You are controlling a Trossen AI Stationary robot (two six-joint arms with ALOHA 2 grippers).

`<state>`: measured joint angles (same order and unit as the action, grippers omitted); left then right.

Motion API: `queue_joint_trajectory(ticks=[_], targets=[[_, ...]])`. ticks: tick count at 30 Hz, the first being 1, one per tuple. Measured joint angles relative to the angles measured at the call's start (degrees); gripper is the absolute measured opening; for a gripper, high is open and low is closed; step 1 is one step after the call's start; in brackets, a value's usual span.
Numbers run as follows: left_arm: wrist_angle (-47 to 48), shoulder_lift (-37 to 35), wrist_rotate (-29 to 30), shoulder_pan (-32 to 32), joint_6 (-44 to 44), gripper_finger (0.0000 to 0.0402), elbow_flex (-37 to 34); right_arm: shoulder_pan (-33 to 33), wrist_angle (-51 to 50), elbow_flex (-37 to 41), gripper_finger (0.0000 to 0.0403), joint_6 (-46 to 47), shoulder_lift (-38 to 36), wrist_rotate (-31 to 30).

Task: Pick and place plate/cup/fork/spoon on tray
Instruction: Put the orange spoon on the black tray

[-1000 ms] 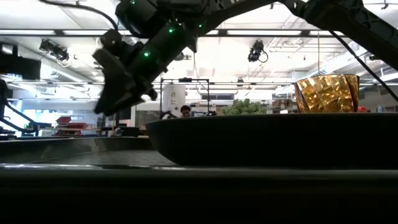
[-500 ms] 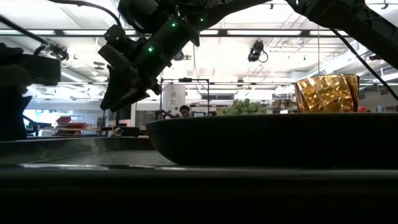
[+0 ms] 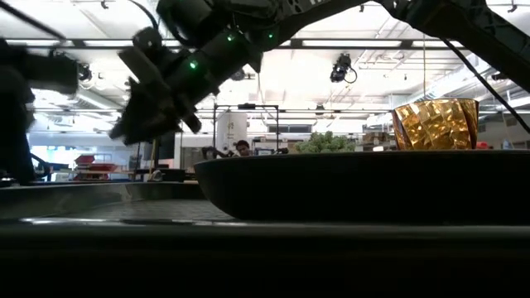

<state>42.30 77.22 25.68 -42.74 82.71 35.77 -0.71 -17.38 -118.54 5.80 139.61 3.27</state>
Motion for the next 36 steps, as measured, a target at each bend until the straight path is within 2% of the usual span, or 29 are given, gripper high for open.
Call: queue_joint_trajectory(ticks=[5, 8, 15, 19, 24, 36], targets=[[11.47, -7.98, 0.34, -4.02, 0.97, 0.0073, 3.1, 0.44, 2.24, -2.76, 0.0163, 0.68, 0.04, 0.02], [14.45, -13.11, 0.61, -6.33, 1.98, 0.0061, 4.14, 0.57, 2.92, -3.74, 0.0163, 0.68, -0.04, -0.22], [14.92, -21.79, 3.03, -9.04, 2.15, 0.004, 4.3, -1.61, 4.51, -0.1, 0.0163, 1.3, 0.09, -1.97], [15.01, -24.24, 3.71, -9.27, 2.08, 0.0031, 4.3, -3.17, 8.28, 2.69, 0.0163, 2.01, -0.04, -2.93], [15.12, -26.1, 4.17, -9.27, 1.5, 0.0022, 4.32, -5.22, 8.21, 3.65, 0.0163, -2.17, 0.15, -3.46], [14.95, -35.61, 10.06, -9.19, 0.63, 0.0009, 4.34, -12.39, 1.49, -7.93, 0.0163, -14.38, -0.14, -5.64]])
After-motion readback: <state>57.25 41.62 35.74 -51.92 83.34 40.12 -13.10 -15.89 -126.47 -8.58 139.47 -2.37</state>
